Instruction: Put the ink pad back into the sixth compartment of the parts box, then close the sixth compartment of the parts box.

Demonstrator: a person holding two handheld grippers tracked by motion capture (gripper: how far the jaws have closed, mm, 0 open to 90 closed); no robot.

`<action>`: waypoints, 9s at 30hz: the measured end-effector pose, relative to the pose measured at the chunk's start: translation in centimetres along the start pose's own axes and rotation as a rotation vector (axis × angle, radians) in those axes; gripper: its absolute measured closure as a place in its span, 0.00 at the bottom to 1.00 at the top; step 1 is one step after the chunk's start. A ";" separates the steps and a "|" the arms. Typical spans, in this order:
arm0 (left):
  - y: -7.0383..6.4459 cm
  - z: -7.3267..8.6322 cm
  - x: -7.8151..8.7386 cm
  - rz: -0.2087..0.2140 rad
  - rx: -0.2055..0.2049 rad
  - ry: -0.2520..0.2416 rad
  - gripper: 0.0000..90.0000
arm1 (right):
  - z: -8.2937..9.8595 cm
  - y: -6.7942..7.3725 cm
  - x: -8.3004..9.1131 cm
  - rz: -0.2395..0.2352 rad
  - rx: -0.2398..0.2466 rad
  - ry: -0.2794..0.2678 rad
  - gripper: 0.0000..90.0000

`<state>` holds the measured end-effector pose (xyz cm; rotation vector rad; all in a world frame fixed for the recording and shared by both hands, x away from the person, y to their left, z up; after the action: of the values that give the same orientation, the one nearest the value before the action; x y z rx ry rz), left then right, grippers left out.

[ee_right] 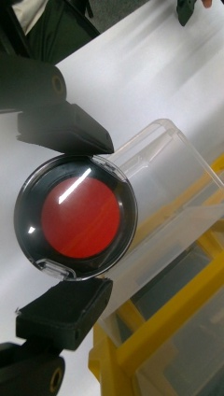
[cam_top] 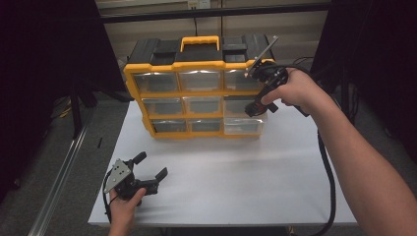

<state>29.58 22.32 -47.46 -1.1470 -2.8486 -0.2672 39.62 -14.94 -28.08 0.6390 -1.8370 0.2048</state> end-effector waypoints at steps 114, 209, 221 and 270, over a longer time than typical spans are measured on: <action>0.1 0.1 -0.1 0.002 0.006 -0.004 0.03 | -1.8 -0.2 -2.9 -0.009 -0.019 -0.087 0.40; 0.4 0.1 0.3 -0.015 -0.007 0.014 0.02 | 2.7 2.1 -3.9 -0.140 0.319 -0.021 1.00; 0.3 0.1 0.2 -0.003 -0.007 0.014 0.02 | 2.4 1.7 -4.0 -0.117 0.320 -0.039 1.00; 0.2 0.2 0.0 -0.007 0.004 0.012 0.02 | 1.1 1.0 -4.1 -0.061 0.315 -0.068 1.00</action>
<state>29.78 22.50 -47.61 -1.1305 -2.8419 -0.2678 39.13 -13.20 -32.07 0.9291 -1.8634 0.4425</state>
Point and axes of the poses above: each handheld gripper's, and its own axes: x roughly backward along the jaws, z roughly out of its underside, y roughly to its left, the point moved 4 cm from there along -x, roughly forward along the jaws, and after that the axes turned 13 degrees about -x, right-handed, at the moved point
